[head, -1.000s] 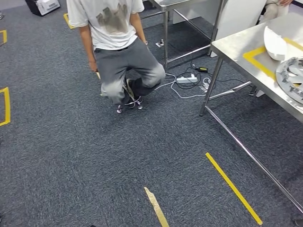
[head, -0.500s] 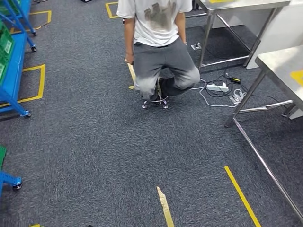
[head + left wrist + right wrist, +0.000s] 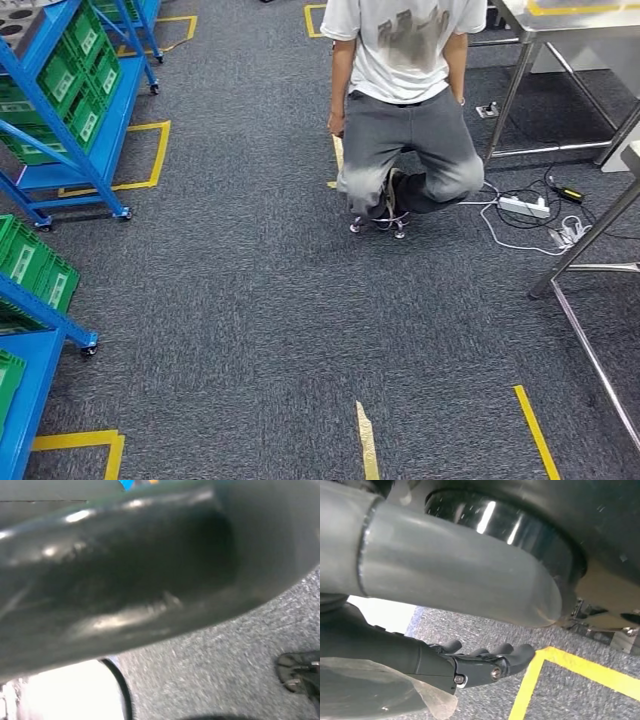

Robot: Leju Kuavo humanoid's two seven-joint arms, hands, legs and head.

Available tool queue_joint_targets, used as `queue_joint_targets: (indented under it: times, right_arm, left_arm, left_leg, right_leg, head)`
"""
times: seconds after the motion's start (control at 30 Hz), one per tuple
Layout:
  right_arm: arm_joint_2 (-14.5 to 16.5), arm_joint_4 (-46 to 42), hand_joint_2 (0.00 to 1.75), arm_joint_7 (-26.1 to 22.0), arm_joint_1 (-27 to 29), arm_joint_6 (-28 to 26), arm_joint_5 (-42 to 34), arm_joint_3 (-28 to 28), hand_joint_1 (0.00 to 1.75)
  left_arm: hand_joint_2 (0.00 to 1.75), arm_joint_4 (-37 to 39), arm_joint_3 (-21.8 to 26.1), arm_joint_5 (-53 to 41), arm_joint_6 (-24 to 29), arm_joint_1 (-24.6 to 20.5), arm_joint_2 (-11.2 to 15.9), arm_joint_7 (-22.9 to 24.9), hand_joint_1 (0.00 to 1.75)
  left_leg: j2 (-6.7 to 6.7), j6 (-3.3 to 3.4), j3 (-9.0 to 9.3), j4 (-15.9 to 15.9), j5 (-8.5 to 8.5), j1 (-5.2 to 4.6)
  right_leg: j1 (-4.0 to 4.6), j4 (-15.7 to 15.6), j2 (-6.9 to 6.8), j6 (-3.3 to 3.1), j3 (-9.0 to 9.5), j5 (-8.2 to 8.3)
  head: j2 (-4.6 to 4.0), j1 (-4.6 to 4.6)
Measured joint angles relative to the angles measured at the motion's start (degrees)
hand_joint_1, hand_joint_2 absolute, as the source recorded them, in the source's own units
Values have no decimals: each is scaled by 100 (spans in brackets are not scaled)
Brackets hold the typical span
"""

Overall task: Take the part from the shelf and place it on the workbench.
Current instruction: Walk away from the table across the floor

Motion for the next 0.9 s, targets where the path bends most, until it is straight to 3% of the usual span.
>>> queue_joint_targets:
  times: [0.03, 0.07, 0.1, 0.13, 0.2, 0.27, 0.33, 0.4, 0.47, 0.53, 0.6, 0.63, 0.67, 0.7, 0.77, 0.83, 0.9]
  right_arm:
    - [-1, 0, 0, -2, 10, 0, -1, 0, 0]
    - [-1, 0, 0, -2, 20, 0, -1, 0, 0]
    - [-2, 0, 0, -2, 25, 0, 0, 0, 0]
    - [-2, 0, 0, -2, 24, 0, 1, 0, 0]
    - [-2, 0, 0, -2, 19, 0, 1, 0, 0]
    - [-2, 0, 0, -17, 18, 5, 0, 0, 0]
    - [-2, 0, 0, -63, 7, 34, -15, 0, 0]
    - [-2, 0, 0, -107, -23, 75, -37, 0, 0]
    - [-2, 0, 0, -119, -41, 109, -46, 0, 0]
    - [-2, 0, 0, -117, -37, 138, -43, 0, 0]
    - [-3, 0, 0, -113, -28, 159, -34, 0, 0]
    - [-3, 0, 0, -112, -25, 167, -28, 0, 0]
    - [-4, 0, 0, -114, -26, 172, -23, 0, 0]
    - [-4, 0, 0, -117, -26, 176, -18, 0, 0]
    - [-4, 2, 0, -129, -14, 187, -8, 1, 0]
    - [-4, 5, 0, -140, 2, 211, 1, 1, 0]
    - [-4, 7, 0, -146, 0, 234, 3, 1, 0]
  left_arm:
    - [0, 0, 0, 1, -1, -11, -2, 0, 0]
    - [0, 0, 0, 1, -4, -16, -5, 0, 0]
    - [0, 0, 0, 1, -7, -14, -8, 0, 0]
    - [0, 0, 0, 1, -10, -4, -10, 0, 0]
    - [0, 0, 0, 1, -13, 12, -8, 0, 0]
    - [0, 0, 0, 2, -12, 0, -4, -1, 0]
    - [0, 1, 2, 2, -14, -9, -4, -5, 0]
    - [0, 3, 16, 3, -16, 10, -4, -11, 0]
    - [0, 4, 44, 12, -19, 17, 1, -17, 0]
    - [0, 4, 72, 19, -27, -3, 1, -24, 0]
    - [0, 4, 92, 19, -40, -15, -7, -24, 0]
    - [0, 4, 100, 20, -46, -14, -11, -21, 0]
    - [0, 4, 109, 20, -51, -13, -15, -14, 0]
    - [0, 4, 118, 20, -56, -15, -19, -7, 0]
    - [0, 4, 137, 19, -70, -27, -23, 2, 0]
    - [0, 4, 153, 21, -87, -39, -23, -16, 0]
    - [0, 5, 194, 50, -121, -31, -21, -69, 0]
  left_leg:
    - [137, -30, -177, 393, -205, 6]
    - [189, -55, -344, 770, -369, 23]
    - [211, -73, -449, 1018, -443, 40]
    - [226, -86, -455, 1062, -406, 53]
    - [327, -89, -141, 491, -58, 65]
    - [548, -45, 255, -253, 203, 32]
    - [627, 34, 385, -524, 207, -12]
    - [512, 120, 384, -554, 206, -14]
    - [400, 194, 404, -591, 232, 6]
    - [275, 241, 410, -606, 246, 15]
    - [127, 259, 411, -603, 241, 7]
    - [46, 262, 420, -602, 235, 3]
    - [-37, 262, 432, -599, 230, 3]
    - [-123, 256, 448, -596, 222, 5]
    - [-285, 225, 449, -571, 200, 8]
    - [-427, 158, 394, -546, 202, 25]
    - [-538, 83, 343, -544, 222, 55]
  right_leg:
    - [9, -3, -97, -15, 8, -10]
    - [18, -2, -198, -22, 12, -21]
    - [23, -1, -291, -24, 18, -32]
    - [25, 0, -375, -20, 26, -43]
    - [26, 1, -524, 3, 66, -74]
    - [48, 7, -656, 61, 95, -128]
    - [72, 9, -762, 131, 109, -180]
    - [60, 2, -825, 192, 159, -216]
    - [35, 194, -602, 242, 106, -370]
    - [23, 872, -260, 261, -225, -710]
    - [24, 1616, -141, 263, -647, -933]
    - [26, 1730, -124, 257, -758, -874]
    - [24, 1614, -107, 248, -763, -703]
    - [19, 1292, -61, 235, -666, -448]
    - [-12, 533, 247, 211, -386, -53]
    - [-30, 182, 493, 189, -225, 25]
    - [-20, 137, 412, 145, -182, 19]
  head:
    - [0, -10]
    - [0, -10]
    - [0, -8]
    - [0, -9]
    - [0, -11]
    - [0, -7]
    - [0, 1]
    - [1, -2]
    - [1, 20]
    - [1, 50]
    - [1, 52]
    - [0, 53]
    - [0, 52]
    - [0, 51]
    - [0, 51]
    - [0, 53]
    - [1, 50]
